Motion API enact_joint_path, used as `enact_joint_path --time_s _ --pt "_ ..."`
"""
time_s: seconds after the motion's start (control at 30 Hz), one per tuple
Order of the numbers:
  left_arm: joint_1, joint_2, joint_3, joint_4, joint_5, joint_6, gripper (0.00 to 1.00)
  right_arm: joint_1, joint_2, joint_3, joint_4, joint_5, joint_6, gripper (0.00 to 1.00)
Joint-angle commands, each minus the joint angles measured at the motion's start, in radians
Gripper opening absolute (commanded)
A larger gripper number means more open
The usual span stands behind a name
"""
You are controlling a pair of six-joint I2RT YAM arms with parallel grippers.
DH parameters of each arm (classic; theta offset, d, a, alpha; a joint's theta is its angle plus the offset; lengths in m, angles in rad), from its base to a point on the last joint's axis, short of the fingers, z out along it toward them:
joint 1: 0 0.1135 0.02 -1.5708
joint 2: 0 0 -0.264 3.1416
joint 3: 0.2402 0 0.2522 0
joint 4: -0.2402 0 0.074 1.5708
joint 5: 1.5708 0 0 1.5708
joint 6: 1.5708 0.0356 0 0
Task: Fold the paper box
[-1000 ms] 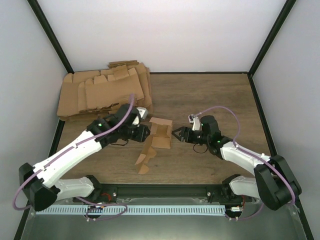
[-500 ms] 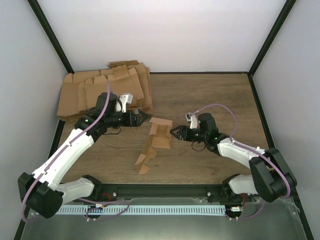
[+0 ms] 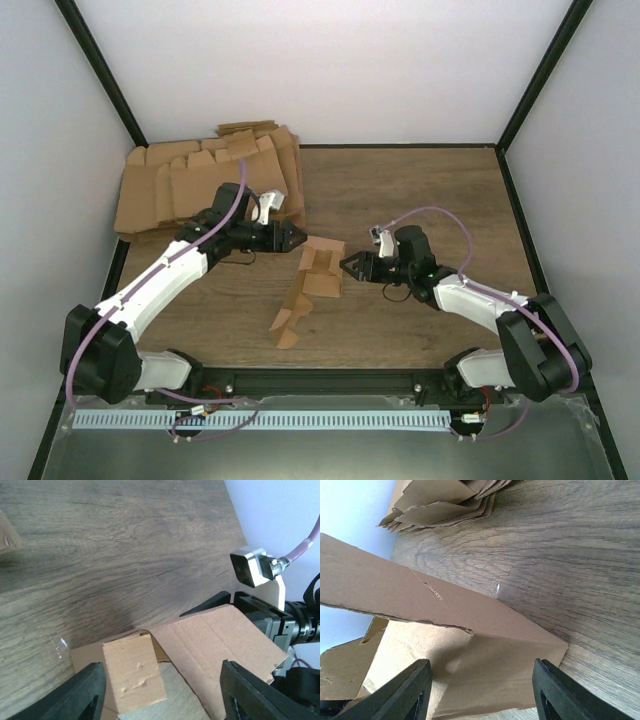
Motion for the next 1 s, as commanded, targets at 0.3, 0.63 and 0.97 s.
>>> enact_joint_path --time_s 0.3,0.63,0.97 --pt "0.005 0.042 -0.062 0.034 0.085 0.04 0.49 0.002 -0.14 0.105 -0.201 0.102 -0.134 0.59" --pt "0.004 0.04 -0.1 0.084 0.119 0.013 0.51 0.01 -0.028 0.106 -0.112 0.032 -0.105 0.59" --pt "0.004 0.044 -0.143 0.15 0.185 -0.019 0.52 0.053 0.03 0.089 -0.085 0.059 -0.106 0.58"
